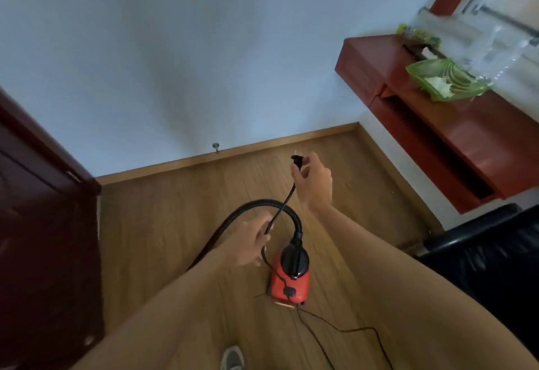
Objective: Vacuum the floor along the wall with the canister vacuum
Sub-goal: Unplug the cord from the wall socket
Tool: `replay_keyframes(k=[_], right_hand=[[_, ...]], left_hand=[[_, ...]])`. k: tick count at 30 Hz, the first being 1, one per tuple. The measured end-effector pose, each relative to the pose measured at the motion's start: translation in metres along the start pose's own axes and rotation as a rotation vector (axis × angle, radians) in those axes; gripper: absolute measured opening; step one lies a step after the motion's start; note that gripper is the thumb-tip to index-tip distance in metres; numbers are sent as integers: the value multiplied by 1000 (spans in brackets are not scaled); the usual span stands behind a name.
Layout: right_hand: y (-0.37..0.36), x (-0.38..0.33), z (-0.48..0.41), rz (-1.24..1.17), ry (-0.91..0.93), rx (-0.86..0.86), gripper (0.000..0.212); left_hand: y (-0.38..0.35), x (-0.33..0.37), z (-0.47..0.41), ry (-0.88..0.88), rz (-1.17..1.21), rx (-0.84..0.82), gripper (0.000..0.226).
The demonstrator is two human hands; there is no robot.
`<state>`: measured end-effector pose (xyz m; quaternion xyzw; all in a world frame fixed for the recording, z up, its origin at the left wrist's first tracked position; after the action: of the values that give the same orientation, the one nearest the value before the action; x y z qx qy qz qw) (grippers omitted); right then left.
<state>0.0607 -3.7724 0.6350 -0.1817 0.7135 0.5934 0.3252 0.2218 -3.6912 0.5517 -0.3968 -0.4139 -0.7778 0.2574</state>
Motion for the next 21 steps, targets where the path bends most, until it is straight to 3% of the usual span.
replay_keyframes(k=[7,13,21], right_hand=[[-53,105,19,38,-148,-33,16],[-99,209,32,38,-266,-55,14],[-176,345,35,19,-434,-95,13]], left_hand=[[-81,-67,-31,88,73,-196,35],[-162,-133,-70,156,81,-252,45],[-256,-210,-121,303,202,-318,37]])
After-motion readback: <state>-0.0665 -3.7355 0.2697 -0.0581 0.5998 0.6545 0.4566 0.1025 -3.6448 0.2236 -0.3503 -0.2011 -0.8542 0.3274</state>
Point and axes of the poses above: each hand's wrist, its own z-axis away from the middle knuckle, its own y-axis out of the back of the hand, x = y × z, the point moved 7 cm from there along -z, towards the middle knuckle, and after that the axes turned 6 degrees about z, right-handed, at the moved point
